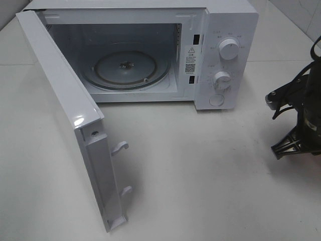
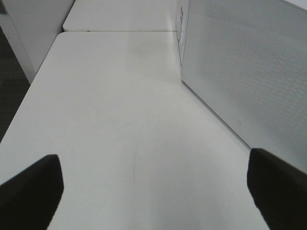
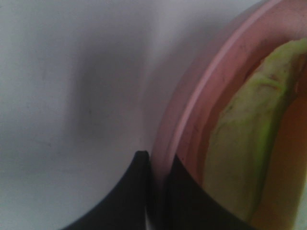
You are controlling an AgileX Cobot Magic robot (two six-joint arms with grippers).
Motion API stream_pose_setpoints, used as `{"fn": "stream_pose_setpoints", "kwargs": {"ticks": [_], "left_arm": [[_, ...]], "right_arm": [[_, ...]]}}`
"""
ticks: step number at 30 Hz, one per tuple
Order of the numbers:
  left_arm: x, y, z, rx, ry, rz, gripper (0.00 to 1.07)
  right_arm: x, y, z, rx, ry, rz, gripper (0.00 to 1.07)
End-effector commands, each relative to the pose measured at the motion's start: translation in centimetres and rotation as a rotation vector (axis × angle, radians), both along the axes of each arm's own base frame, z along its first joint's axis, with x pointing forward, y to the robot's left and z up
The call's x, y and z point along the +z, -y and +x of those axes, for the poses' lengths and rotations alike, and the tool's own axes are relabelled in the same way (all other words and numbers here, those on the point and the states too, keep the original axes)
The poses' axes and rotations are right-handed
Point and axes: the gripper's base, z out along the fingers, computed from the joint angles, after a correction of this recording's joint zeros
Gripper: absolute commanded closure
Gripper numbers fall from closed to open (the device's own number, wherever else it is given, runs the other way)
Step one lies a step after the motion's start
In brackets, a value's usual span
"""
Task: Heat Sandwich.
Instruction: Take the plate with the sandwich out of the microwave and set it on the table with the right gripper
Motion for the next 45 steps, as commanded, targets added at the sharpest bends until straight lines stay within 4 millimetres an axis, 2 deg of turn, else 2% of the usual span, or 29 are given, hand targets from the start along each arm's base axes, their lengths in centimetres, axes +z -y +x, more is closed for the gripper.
{"fn": "stream_pose_setpoints", "kwargs": {"ticks": [1,5,14,24,29,31,33,34,37,38,41,44,45], "left_arm": [[-0.1,0.1,-0.3,0.004,0.024,-0.008,0.09],[-0.1,0.1,-0.3,0.004,0.024,-0.008,0.09],[-0.1,0.1,-0.3,0.004,0.024,-0.008,0.09],[-0.1,0.1,-0.3,0.004,0.024,-0.008,0.09],[-0.1,0.1,-0.3,0.004,0.024,-0.008,0.09],[-0.1,0.1,-0.3,0.004,0.024,-0.008,0.09],[-0.1,0.1,-0.3,0.004,0.024,-0.008,0.09],[-0.1,0.1,-0.3,0.004,0.024,-0.008,0.09],[-0.1,0.1,-0.3,0.004,0.024,-0.008,0.09],[-0.1,0.1,-0.3,0.004,0.024,-0.008,0.09],[-0.1,0.1,-0.3,0.004,0.024,-0.008,0.09],[-0.1,0.1,-0.3,0.004,0.024,-0.008,0.09],[-0.1,0.1,-0.3,0.004,0.024,-0.008,0.09]], "right_arm": [[-0.4,0.3,0.4,0.005,0.002,-0.028,1.07],[-1.8,0.2,0.7,0.013,-0.015,-0.042,1.07],[-3.5,0.1,0.9,0.036,-0.048,-0.043,1.07],[-3.8,0.0,0.9,0.041,-0.059,-0.045,1.04],[-3.7,0.1,0.9,0.042,-0.060,-0.049,0.98],[-3.5,0.1,0.8,0.046,-0.065,-0.051,0.92],[-3.1,0.1,0.8,0.047,-0.060,-0.042,0.80],[-3.1,0.1,0.8,0.047,-0.060,-0.042,0.80],[-2.0,0.0,0.6,0.052,-0.054,-0.031,0.60],[-2.0,0.0,0.6,0.052,-0.054,-0.031,0.60],[-0.6,0.1,0.2,0.050,-0.051,-0.021,0.45],[0.1,0.1,-0.1,0.042,-0.054,-0.002,0.39],[0.9,0.0,-0.5,0.046,-0.059,0.019,0.34]]}}
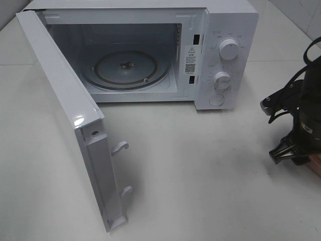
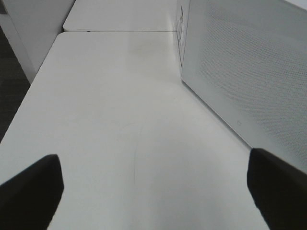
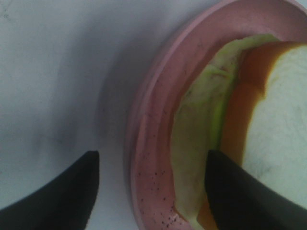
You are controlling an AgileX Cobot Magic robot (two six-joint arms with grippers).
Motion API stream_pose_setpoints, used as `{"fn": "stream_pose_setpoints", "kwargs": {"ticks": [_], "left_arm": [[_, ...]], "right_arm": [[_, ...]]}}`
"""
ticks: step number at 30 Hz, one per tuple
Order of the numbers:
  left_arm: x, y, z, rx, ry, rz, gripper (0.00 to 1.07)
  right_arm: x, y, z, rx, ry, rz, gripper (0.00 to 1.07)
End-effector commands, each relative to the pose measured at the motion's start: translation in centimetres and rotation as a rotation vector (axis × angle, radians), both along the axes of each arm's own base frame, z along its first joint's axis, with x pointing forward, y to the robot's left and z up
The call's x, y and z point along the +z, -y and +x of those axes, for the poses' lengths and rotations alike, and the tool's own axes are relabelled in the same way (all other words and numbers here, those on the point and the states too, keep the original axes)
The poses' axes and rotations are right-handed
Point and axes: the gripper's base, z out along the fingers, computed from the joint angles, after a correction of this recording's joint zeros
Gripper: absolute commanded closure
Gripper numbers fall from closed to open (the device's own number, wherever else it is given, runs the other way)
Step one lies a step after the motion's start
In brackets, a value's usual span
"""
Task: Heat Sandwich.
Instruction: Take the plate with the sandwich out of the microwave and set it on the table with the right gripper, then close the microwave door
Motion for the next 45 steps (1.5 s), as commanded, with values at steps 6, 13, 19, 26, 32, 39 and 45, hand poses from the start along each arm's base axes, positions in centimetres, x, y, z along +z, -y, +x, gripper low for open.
{"fn": "stream_pose_setpoints", "kwargs": {"ticks": [6,13,19,26,32,39,45], "left_arm": [[-0.1,0.1,-0.3,0.004,0.024,-0.008,0.09],[-0.1,0.1,-0.3,0.004,0.024,-0.008,0.09],[-0.1,0.1,-0.3,0.004,0.024,-0.008,0.09],[-0.1,0.1,-0.3,0.004,0.024,-0.008,0.09],[-0.1,0.1,-0.3,0.004,0.024,-0.008,0.09],[-0.1,0.1,-0.3,0.004,0.024,-0.008,0.09],[-0.1,0.1,-0.3,0.004,0.024,-0.008,0.09]], "right_arm": [[3.5,0.1,-2.0,0.019,-0.065,0.069,0.27],[6.8,0.0,-4.3,0.003,-0.057,0.165,0.28],[9.7,0.1,-6.7,0.004,-0.026,0.257,0.30],[12.2,0.4,-9.3,0.026,0.014,0.331,0.31],[14.7,1.4,-12.4,0.037,0.098,0.356,0.31],[16.7,2.6,-16.0,0.043,0.220,0.390,0.31],[17.2,3.3,-18.0,0.056,0.297,0.408,0.31]]}}
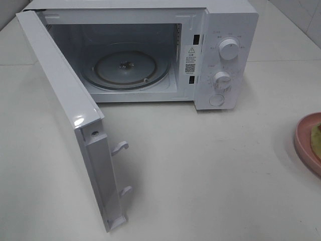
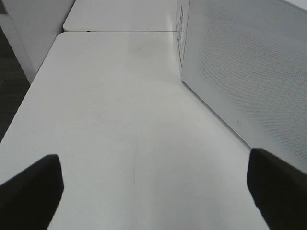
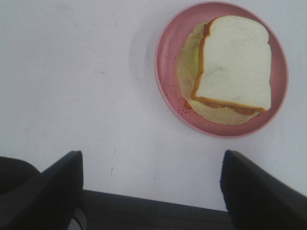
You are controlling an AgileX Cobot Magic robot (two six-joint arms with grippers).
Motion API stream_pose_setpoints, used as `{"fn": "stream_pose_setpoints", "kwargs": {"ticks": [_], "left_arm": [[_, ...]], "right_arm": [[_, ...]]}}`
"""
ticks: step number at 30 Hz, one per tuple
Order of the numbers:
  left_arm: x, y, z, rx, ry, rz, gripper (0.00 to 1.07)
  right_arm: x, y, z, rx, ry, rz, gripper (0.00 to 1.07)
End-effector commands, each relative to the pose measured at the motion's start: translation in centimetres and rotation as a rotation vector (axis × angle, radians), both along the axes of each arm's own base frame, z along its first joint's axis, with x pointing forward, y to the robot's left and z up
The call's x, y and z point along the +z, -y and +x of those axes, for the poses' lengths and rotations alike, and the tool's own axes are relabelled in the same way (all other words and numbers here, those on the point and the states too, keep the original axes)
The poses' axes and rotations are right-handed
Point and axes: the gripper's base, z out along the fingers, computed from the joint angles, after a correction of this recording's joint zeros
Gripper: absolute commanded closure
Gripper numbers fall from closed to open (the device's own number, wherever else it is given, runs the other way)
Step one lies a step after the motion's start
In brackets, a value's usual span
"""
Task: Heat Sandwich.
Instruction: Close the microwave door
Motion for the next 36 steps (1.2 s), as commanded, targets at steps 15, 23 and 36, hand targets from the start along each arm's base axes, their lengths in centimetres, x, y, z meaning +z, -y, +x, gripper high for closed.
{"fn": "stream_pose_setpoints", "kwargs": {"ticks": [15,23,36], "left_arm": [[-0.1,0.1,-0.3,0.004,0.024,-0.008,0.09],[-0.1,0.1,-0.3,0.004,0.024,-0.008,0.09],[-0.1,0.1,-0.3,0.004,0.024,-0.008,0.09]], "right_arm": [[-2.8,2.0,-6.4,-0.032,0.311,0.053,0.31],[-2.8,1.8,-8.5,-0.011,0.415,0.095,0.31],[-3.3,1.8,-10.4,-0.066,0.515,0.117,0.31]]}}
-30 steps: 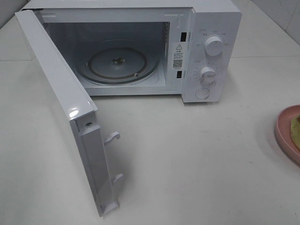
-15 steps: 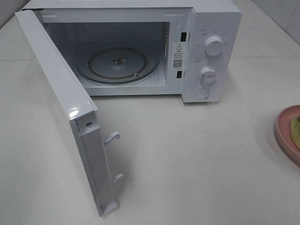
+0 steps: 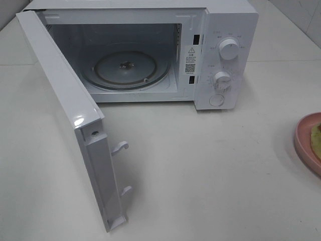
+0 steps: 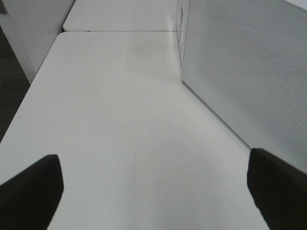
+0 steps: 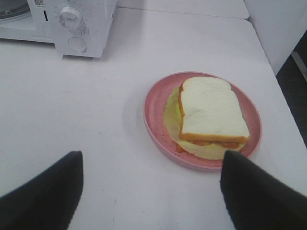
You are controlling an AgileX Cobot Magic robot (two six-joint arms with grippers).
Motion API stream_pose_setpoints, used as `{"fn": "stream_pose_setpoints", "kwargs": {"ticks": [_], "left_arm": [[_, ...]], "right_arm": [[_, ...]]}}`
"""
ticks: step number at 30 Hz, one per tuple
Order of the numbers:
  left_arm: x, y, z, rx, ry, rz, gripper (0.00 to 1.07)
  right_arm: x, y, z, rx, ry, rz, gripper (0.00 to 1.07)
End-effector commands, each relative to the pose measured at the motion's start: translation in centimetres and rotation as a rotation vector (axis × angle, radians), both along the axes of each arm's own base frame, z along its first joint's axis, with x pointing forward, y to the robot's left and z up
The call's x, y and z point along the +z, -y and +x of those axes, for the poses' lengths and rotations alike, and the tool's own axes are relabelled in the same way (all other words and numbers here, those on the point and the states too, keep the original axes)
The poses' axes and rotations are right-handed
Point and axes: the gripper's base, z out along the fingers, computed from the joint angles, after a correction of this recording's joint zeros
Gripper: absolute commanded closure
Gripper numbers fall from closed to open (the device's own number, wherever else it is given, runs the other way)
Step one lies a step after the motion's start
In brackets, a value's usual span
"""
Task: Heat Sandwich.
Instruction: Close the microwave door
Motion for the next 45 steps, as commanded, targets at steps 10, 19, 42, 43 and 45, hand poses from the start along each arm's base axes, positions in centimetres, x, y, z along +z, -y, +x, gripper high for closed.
{"fn": "stream_pose_setpoints", "kwargs": {"ticks": [10,19,42,43,45], "left_arm": [[-0.05,0.06,-0.28,0.004,0.024,-0.008,0.09],[-0.05,0.06,-0.28,0.004,0.024,-0.008,0.09],[-0.05,0.06,-0.28,0.004,0.024,-0.008,0.09],[-0.05,0.06,-0.28,0.004,0.024,-0.008,0.09],[-0.05,0.06,-0.28,0.004,0.024,-0.008,0.09]], "right_arm": [[-0.01,-0.05,-0.44,-0.055,0.030,0.005,0.31],[-0.01,-0.05,-0.44,-0.055,0.030,0.005,0.31],[0.05,-0.05,-0.46,-0.055,0.032,0.005,0.31],[0.05,-0.05,-0.46,-0.055,0.032,0.005,0.31],[0.05,-0.05,-0.46,-0.055,0.032,0.005,0.31]]}}
